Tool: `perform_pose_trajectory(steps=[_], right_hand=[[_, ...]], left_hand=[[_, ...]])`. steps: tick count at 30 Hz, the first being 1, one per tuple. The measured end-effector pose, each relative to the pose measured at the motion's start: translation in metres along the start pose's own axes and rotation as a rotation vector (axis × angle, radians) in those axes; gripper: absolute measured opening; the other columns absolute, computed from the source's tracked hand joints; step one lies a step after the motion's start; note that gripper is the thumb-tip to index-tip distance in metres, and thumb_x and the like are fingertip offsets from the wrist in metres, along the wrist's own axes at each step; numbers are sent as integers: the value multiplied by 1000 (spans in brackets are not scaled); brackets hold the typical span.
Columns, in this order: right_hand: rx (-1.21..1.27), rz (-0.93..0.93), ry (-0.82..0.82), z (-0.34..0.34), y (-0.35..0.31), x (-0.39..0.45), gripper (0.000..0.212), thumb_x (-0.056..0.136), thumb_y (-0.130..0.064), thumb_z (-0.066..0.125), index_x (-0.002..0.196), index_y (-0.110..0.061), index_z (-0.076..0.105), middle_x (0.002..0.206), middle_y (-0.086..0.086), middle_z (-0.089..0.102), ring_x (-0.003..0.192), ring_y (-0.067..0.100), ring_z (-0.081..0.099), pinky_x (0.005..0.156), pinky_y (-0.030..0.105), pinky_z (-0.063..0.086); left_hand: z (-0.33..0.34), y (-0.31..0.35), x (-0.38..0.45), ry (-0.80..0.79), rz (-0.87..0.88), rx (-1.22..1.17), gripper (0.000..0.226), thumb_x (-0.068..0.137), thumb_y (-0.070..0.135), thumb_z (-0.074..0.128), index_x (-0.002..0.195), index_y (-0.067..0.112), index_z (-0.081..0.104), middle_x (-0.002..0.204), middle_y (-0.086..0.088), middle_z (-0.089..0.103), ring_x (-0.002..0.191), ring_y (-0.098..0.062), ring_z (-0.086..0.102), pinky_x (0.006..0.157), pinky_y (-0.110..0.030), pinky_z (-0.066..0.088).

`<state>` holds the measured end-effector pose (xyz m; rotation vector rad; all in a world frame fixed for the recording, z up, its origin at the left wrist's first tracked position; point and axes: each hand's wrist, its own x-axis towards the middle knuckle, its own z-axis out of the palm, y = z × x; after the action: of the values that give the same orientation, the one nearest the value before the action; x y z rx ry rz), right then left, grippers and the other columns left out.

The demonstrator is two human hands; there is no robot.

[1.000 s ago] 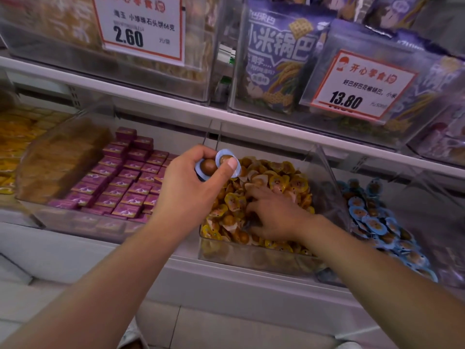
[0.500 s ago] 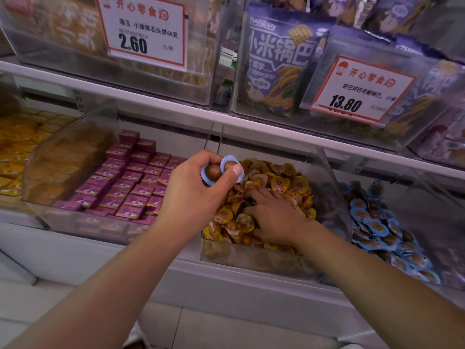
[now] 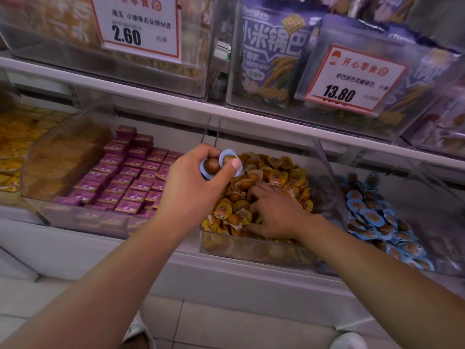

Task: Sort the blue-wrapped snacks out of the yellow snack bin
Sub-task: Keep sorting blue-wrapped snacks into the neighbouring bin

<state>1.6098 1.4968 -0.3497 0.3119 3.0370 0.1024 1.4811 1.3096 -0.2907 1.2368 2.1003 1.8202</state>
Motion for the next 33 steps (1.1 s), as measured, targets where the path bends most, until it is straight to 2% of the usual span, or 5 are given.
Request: perform_pose_trajectory(steps=[7,15,22,29,33], right_hand=[[346,161,229,6,-4,4,59,83,-69,41,77,-19,72,102,-4,63,100,13,55,84,35,48],[1060,443,388,-6,0,4,32,72,-38,87,83,-17,65,75,-9,75,72,4,72,64,21,57],[923,-47,-21,-26,-62,13,23,90,-35,70,109,-22,69,104,-6,73,97,9,68,88,36,56],[562,33,-370,-45,-27,3,25,95,-46,60,105,-24,67,95,-13,62,88,6,60,80,32,52],[700,166,-67,-55,-4,-10,16,93,-29,69,107,-22,67,104,-7,68,95,8,65,85,31,55]], left_hand=[[0,1,0,-4,9,2,18,87,49,68,89,31,66,78,19,66,68,0,61,55,-10,44],[-1,2,0,-5,1,0,19,87,49,68,88,30,66,77,14,65,64,0,58,53,-11,44],[1,1,1,3,10,1,18,87,47,68,87,30,65,72,16,64,62,0,58,53,-10,42],[1,1,1,-5,7,2,21,88,50,67,88,29,66,76,8,64,62,-4,57,52,-18,45],[0,3,1,-17,-5,-5,20,87,50,67,88,30,66,76,10,64,63,-1,57,52,-13,43]])
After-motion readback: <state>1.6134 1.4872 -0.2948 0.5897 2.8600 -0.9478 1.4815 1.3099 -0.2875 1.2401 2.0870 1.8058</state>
